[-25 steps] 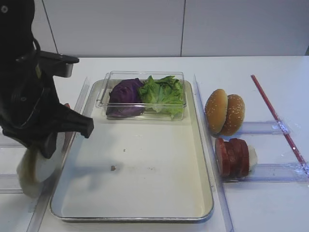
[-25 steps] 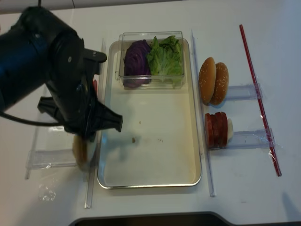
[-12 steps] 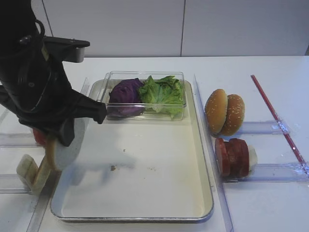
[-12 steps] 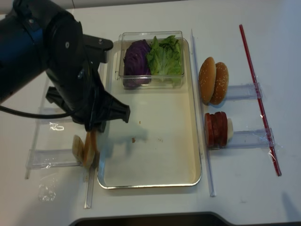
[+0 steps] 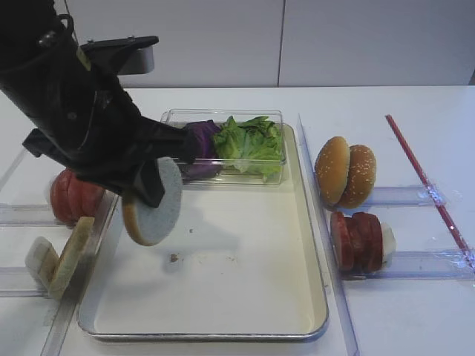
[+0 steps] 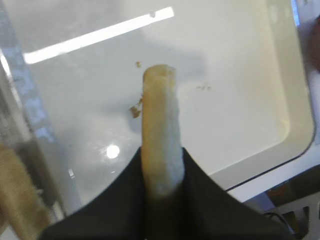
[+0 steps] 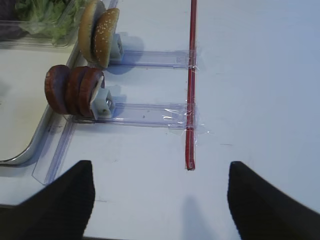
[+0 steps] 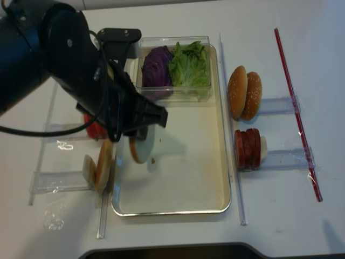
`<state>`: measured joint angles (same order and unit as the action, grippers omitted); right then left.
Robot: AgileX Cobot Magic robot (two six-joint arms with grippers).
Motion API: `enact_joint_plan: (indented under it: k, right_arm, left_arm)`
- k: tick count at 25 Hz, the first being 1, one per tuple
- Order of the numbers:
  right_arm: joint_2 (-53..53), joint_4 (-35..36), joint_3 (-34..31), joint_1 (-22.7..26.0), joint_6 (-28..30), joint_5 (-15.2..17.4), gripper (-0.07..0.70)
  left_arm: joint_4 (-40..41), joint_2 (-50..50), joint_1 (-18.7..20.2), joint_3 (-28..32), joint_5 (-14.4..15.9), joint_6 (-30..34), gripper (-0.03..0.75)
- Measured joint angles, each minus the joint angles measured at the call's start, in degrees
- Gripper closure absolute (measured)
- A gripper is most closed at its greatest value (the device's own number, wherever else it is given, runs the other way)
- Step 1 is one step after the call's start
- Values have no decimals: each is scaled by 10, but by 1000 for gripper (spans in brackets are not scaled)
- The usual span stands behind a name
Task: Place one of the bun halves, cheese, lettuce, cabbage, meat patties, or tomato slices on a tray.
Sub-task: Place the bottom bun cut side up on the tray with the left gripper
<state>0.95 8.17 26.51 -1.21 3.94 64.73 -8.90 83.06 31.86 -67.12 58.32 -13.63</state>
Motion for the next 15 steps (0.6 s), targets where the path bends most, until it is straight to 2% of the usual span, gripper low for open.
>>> enact_joint_plan:
  k: [3,9,15]
  right_arm:
    - [0,0,0,0,0,0,631]
    - [0,0,0,0,0,0,631]
    - [0,0,0,0,0,0,631]
  left_arm:
    - [-47,1,0,0,-21,22,599]
    - [-93,22,0,2,-40,47,600]
    - [-230,40,-25,26,-65,155,600]
